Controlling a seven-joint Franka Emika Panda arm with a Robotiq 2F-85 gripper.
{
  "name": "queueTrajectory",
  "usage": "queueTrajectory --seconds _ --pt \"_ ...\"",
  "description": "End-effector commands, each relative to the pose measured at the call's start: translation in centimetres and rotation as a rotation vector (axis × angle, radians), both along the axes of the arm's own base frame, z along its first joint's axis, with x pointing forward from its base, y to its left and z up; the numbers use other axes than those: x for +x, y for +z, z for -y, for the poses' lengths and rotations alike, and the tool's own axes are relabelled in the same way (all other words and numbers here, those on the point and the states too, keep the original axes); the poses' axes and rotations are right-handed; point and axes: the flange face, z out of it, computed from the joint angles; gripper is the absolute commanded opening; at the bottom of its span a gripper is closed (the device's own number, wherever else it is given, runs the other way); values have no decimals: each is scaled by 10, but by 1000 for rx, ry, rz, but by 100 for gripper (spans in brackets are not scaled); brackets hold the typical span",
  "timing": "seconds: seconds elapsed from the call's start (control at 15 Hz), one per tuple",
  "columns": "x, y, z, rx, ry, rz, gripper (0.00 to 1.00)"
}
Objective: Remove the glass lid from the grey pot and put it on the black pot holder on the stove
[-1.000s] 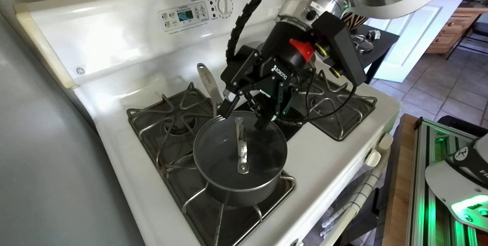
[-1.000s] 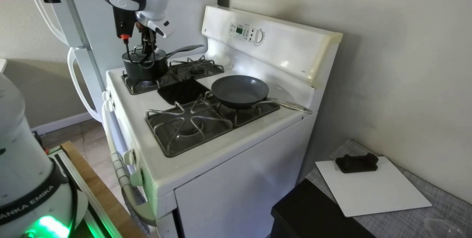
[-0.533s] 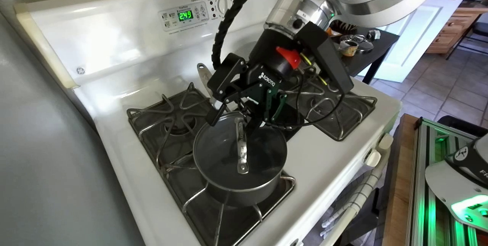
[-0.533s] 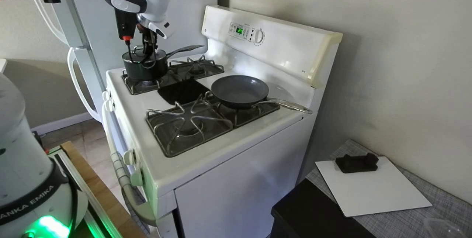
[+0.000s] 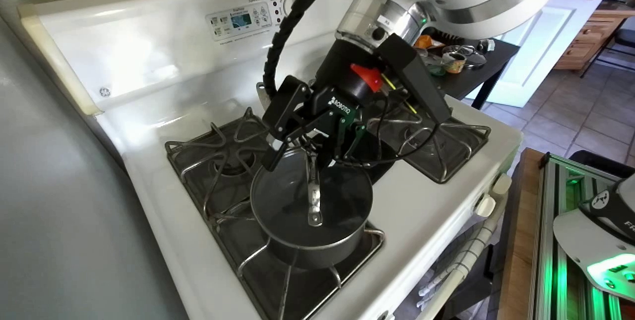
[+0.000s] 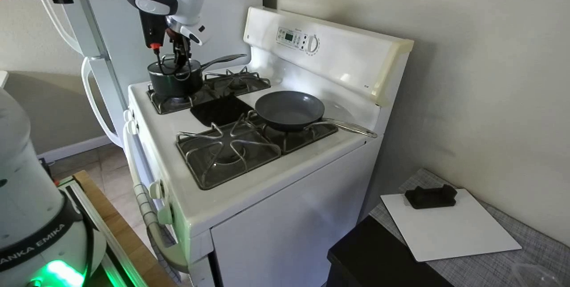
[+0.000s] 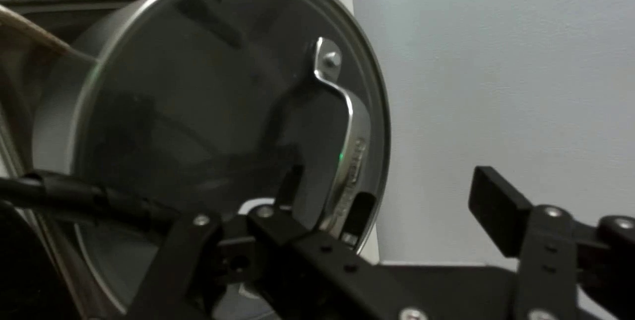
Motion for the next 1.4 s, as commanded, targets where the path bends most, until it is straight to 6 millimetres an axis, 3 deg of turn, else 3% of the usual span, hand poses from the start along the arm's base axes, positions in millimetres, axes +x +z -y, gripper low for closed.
queueTrajectory --seconds 0.0,0.13,0.33,0.4,0.6,0.73,0.8,1.33 --pt "3 -12 -4 -48 10 -3 52" --pt "3 -13 -4 -61 19 -4 39" --pt "4 -15 -2 -80 30 -4 30" --pt "5 -14 -3 -84 31 -3 31" --pt "5 -15 -2 -99 36 -6 17" --pt "6 -14 -2 -105 35 -7 15" --pt "7 -14 -1 -107 33 -9 7" --pt "11 -9 -2 -109 17 -13 0"
